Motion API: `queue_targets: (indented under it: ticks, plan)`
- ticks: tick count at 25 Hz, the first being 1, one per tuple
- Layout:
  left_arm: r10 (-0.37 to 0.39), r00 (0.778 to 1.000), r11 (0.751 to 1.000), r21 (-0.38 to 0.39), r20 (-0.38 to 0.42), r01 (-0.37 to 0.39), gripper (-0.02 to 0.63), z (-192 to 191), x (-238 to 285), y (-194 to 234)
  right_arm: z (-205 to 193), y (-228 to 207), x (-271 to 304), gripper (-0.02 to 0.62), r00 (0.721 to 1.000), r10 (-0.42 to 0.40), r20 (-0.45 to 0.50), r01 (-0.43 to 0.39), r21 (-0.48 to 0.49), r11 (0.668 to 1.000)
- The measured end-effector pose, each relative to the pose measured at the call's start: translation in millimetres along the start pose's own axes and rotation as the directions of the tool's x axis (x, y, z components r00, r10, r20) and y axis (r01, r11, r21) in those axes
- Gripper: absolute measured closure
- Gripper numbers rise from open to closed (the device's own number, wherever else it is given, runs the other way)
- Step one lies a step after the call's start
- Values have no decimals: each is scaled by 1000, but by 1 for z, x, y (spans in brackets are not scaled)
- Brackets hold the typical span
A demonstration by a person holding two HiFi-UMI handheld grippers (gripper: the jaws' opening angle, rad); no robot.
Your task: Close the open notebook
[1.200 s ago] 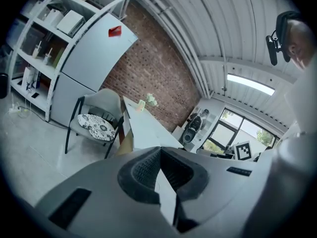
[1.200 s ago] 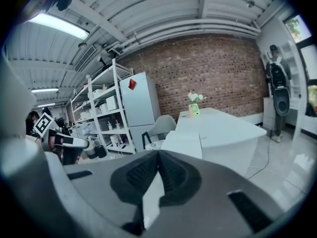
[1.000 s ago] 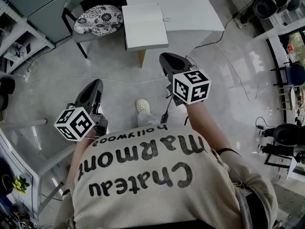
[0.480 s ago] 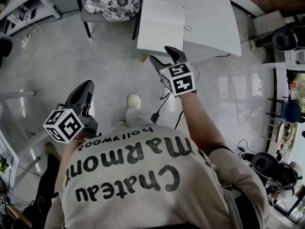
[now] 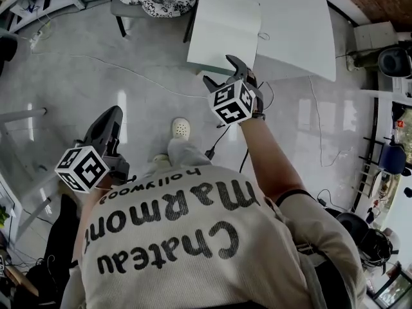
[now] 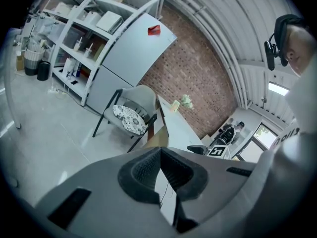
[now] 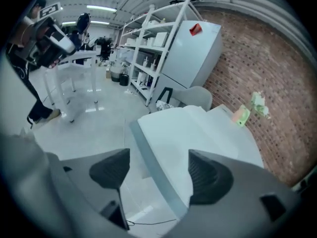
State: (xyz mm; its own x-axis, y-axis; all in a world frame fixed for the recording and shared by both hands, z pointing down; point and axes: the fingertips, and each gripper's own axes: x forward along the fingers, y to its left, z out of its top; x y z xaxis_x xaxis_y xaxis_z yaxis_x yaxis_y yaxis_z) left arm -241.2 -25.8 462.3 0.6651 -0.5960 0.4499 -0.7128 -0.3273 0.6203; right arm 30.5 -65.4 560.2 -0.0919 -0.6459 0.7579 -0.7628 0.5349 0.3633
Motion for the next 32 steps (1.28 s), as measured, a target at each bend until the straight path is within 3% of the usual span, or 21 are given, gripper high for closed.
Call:
queue_targets:
  ticks: [3,6,9,14,22,27,32]
  plan:
    - [10,1000,1000,-1,-7,-11,606,0,2,0,-10,-2,6,210,998,-57,-22,54,-130,990]
    - [15,1000,1000,2,-17,-15,606,0,7,-2,-25,-4,12,206,991,-128,-32,115,-268,957]
    - [14,1000,1000,-4,-13,-14,606,2,11,-1,-37,-7,16,210,984,-175,-35,155,-320,935]
    - [22,999,1000,4,-24,-22,606,5,15,-8,-39,-20,13,287,969,-247,7,235,-333,913]
    - [25,999,999,24,-20,-25,606,10,17,-16,-31,-23,-4,337,963,-259,72,269,-314,911]
    - [10,1000,999,32,14,-11,606,18,16,-20,-20,-30,-14,330,966,-238,101,257,-300,919]
    - [4,998,998,55,69,-8,606,39,9,-28,-14,-28,-22,420,978,-176,115,202,-281,938]
